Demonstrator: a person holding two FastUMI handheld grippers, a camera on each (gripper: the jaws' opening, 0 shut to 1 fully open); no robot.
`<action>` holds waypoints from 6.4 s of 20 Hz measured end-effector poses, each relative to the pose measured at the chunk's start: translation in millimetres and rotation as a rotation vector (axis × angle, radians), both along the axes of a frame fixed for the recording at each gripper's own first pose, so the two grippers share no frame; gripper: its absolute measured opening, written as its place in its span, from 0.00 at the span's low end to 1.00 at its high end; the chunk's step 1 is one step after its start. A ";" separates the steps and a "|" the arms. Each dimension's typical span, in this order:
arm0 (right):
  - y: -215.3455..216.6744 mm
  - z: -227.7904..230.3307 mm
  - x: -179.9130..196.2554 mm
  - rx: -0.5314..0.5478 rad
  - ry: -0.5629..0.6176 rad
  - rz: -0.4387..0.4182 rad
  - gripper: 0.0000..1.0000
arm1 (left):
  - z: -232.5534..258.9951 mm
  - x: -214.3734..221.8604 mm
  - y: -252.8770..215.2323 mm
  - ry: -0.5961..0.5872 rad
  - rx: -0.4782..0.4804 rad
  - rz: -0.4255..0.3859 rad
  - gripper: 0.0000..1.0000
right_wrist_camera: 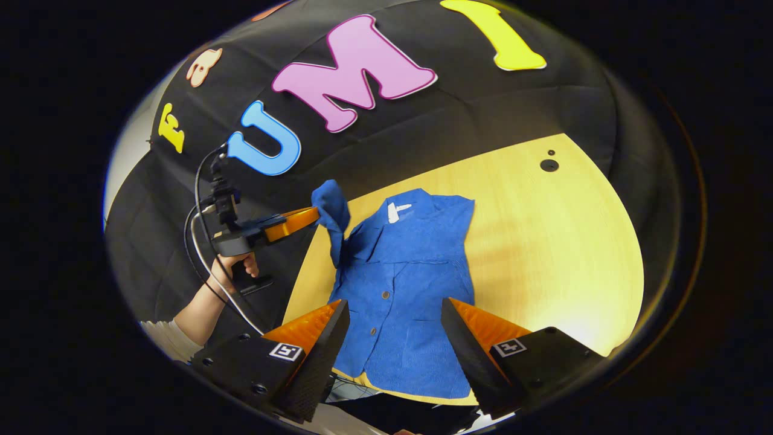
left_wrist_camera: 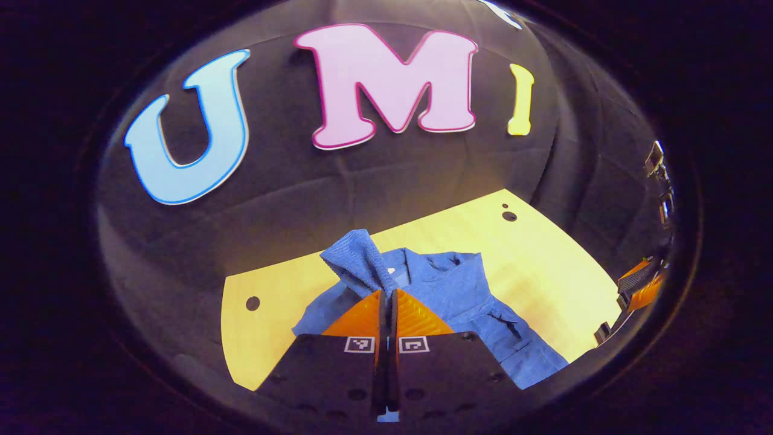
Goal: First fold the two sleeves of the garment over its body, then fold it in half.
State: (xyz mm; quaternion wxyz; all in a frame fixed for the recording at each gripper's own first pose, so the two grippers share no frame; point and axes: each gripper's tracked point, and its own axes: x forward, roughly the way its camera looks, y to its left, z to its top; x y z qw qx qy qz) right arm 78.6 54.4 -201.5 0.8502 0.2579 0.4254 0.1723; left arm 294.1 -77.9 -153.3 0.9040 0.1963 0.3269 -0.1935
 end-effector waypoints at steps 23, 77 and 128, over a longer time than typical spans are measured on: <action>-51.0 -67.4 -21.5 0.003 0.143 -0.048 0.98 | -100.8 -27.9 -129.3 0.179 -0.061 -0.089 0.76; 14.5 -258.4 -198.7 -0.551 0.739 0.123 0.79 | -266.9 -295.0 239.5 0.832 0.018 0.508 0.84; 16.1 -202.1 345.5 -0.165 0.267 -0.335 0.04 | -115.2 147.2 163.3 0.442 -0.700 0.567 0.00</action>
